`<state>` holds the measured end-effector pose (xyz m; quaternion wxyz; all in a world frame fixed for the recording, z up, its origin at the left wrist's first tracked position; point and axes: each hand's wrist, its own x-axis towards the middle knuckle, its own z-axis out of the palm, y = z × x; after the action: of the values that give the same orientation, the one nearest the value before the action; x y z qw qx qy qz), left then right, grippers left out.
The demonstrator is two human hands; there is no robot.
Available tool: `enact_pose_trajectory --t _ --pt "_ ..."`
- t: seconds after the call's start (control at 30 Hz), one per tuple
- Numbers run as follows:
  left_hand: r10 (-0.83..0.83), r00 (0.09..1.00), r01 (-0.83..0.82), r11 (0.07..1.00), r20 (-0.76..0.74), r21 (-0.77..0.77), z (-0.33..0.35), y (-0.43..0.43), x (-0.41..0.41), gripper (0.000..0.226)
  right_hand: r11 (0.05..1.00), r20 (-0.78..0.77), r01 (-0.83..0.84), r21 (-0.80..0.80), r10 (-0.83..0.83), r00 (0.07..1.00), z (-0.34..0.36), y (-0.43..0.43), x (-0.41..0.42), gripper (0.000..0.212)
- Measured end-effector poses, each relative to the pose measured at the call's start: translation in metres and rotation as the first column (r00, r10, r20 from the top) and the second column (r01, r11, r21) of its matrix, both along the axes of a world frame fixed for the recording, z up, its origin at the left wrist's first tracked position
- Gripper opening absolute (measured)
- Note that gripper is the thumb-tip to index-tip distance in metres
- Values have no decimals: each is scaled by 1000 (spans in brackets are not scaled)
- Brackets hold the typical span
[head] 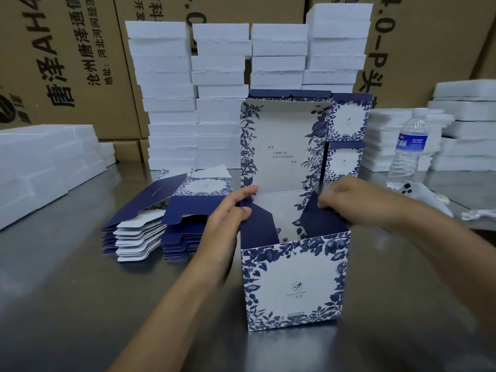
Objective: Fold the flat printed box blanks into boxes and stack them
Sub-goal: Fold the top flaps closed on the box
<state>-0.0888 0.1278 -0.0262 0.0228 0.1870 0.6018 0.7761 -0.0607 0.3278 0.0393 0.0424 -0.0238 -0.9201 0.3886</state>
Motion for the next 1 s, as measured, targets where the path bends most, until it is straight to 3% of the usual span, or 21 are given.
enact_pose_trajectory --t 0.3,0.57,0.83,0.9,1.0 --pt "-27 1000 27 1000 -7 -13 1 0 1 38 994 -29 107 21 -106 994 3 -1 -16 42" --pt "-2 999 -1 999 -53 -45 -1 5 1 35 986 -36 70 149 -66 997 5 -2 -14 37" --pt "53 997 -56 998 -51 -43 0 7 3 28 999 37 29 30 -30 999 6 -4 4 36" --pt "68 996 -70 997 -54 -44 -1 7 3 28 998 54 15 61 -18 998 5 -3 13 31" --pt "80 995 -84 994 -64 -64 -1 7 2 33 992 14 7 129 -9 1000 2 2 22 41"
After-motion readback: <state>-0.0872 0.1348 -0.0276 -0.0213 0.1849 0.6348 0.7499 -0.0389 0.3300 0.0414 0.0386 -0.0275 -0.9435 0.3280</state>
